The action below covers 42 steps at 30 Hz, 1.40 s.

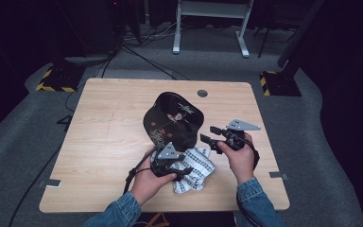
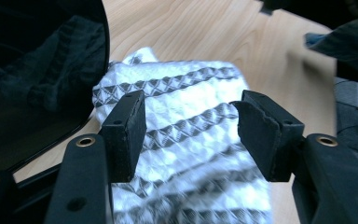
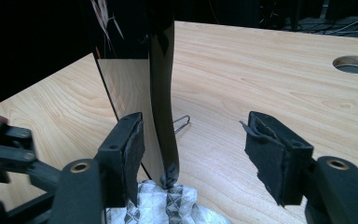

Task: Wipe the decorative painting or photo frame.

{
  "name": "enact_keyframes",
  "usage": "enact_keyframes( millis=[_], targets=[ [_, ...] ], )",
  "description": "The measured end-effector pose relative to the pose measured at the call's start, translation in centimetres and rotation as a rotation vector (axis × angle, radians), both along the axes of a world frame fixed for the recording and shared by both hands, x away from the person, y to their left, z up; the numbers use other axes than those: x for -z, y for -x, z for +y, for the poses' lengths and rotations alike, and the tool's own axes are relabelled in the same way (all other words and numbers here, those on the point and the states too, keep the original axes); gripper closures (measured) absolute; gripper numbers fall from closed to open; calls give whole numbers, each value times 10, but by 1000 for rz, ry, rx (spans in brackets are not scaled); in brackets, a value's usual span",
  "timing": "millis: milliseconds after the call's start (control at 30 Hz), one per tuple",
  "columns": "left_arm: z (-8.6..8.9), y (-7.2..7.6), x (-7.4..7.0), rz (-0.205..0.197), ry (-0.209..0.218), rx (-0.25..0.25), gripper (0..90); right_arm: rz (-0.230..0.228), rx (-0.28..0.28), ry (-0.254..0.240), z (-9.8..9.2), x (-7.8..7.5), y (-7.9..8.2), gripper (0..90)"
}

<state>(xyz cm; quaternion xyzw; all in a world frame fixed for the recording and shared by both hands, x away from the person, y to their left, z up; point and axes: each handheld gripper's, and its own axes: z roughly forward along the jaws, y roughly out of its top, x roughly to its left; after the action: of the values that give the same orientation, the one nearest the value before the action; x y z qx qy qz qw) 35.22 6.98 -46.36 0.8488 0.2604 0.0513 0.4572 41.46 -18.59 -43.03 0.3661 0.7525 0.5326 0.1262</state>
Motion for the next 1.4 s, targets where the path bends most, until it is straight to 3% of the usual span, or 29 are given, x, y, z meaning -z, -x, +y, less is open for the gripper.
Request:
enact_keyframes(
  millis=[133, 367, 567, 767, 1033, 1233, 1300, 1367, 1400],
  targets=[
    [-9, -5, 7, 2, -9, -20, 426, 10, -2, 1, 1, 2, -1, 383],
    [-26, -13, 26, 20, -91, -24, 393, 11, -7, -4, 1, 2, 0, 383],
    [-32, -14, 38, 27, -125, -21, 345, 16, -7, 2, 0, 5, -1, 383],
    [-36, -11, 39, -7, -154, -26, 334, 17, -3, 2, 0, 5, -1, 383],
    [-38, -11, 39, -11, -158, -37, 328, 21, 5, 0, -3, 4, -1, 383],
    [-40, -9, 39, -29, -178, -42, 359, 22, 12, -2, -4, 3, -1, 383],
    [-41, -7, 39, -34, -172, -39, 409, 25, 13, -3, -6, 2, -1, 383],
    [-41, -6, 39, -33, -171, -30, 523, 26, 15, -4, -6, 2, -1, 382],
    [-42, -4, 39, -34, -166, -11, 523, 26, 15, -3, -7, 2, -1, 382]
  ],
)
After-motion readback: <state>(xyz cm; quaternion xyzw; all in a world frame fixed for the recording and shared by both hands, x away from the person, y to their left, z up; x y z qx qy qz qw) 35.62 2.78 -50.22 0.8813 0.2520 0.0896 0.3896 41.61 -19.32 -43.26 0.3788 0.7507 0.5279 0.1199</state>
